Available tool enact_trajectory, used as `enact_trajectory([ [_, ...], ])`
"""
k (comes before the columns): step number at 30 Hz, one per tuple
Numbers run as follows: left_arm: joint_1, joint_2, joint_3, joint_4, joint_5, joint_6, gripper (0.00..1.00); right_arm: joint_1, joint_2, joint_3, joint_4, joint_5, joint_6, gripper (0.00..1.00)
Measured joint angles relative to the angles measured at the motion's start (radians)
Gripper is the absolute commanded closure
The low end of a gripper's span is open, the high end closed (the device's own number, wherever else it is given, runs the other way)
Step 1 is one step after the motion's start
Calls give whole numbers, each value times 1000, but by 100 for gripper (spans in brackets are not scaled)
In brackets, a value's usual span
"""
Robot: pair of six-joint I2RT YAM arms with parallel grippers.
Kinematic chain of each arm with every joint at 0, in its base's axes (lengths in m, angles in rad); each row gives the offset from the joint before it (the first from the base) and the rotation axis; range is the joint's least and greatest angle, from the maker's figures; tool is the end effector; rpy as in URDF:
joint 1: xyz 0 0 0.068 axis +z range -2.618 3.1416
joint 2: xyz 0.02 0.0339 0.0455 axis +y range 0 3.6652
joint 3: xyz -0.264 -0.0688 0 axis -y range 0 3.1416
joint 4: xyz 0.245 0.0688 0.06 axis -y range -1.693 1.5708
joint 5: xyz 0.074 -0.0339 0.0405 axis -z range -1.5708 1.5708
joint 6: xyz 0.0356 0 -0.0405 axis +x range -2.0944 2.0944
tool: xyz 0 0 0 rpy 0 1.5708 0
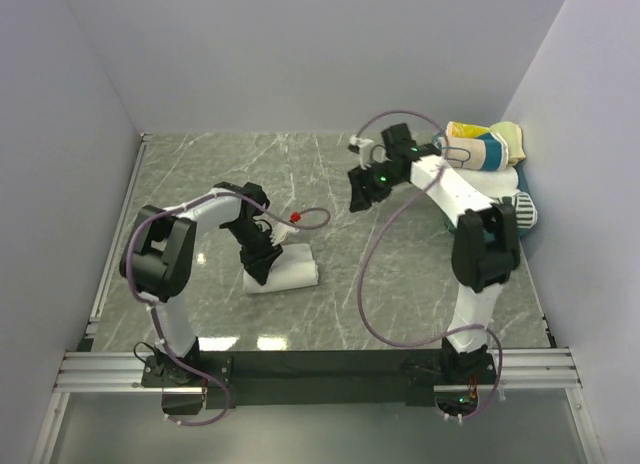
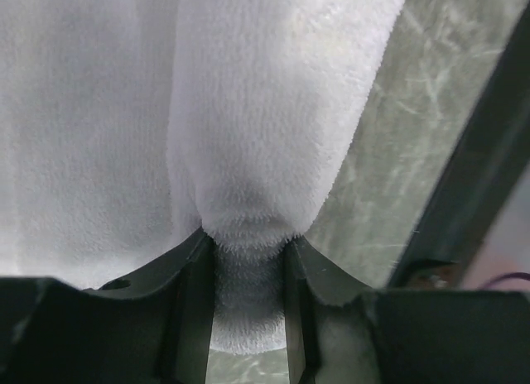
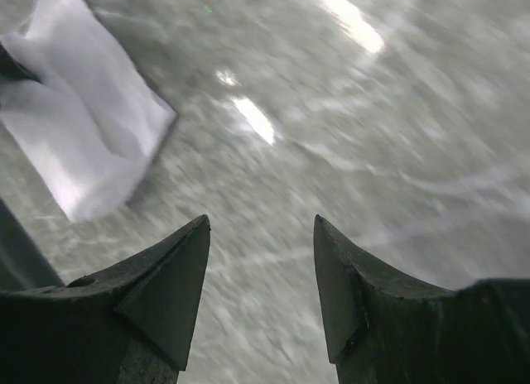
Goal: Roll the towels
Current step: Roll the towel
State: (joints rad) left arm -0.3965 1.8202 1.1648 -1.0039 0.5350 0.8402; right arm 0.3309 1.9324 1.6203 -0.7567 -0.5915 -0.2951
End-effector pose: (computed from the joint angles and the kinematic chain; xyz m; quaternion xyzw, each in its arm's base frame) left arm 0.2759 -0.1352 0.1634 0.5490 0.7919 -0.2670 0.0165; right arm 0.3859 0.1535 0.2515 -0.3542 0.8593 0.2865 0.2325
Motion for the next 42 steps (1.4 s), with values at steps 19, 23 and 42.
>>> enact_trajectory([
  [19,129,418,371,-447,174,34,83,370,-482,-541,298,261,-103,39],
  [23,131,418,371,-453,170,40,79,512,-401,-541,411,341,-191,37],
  [42,153,417,369,-455,162,38,66,624,-80,-425,506,334,-446,100],
])
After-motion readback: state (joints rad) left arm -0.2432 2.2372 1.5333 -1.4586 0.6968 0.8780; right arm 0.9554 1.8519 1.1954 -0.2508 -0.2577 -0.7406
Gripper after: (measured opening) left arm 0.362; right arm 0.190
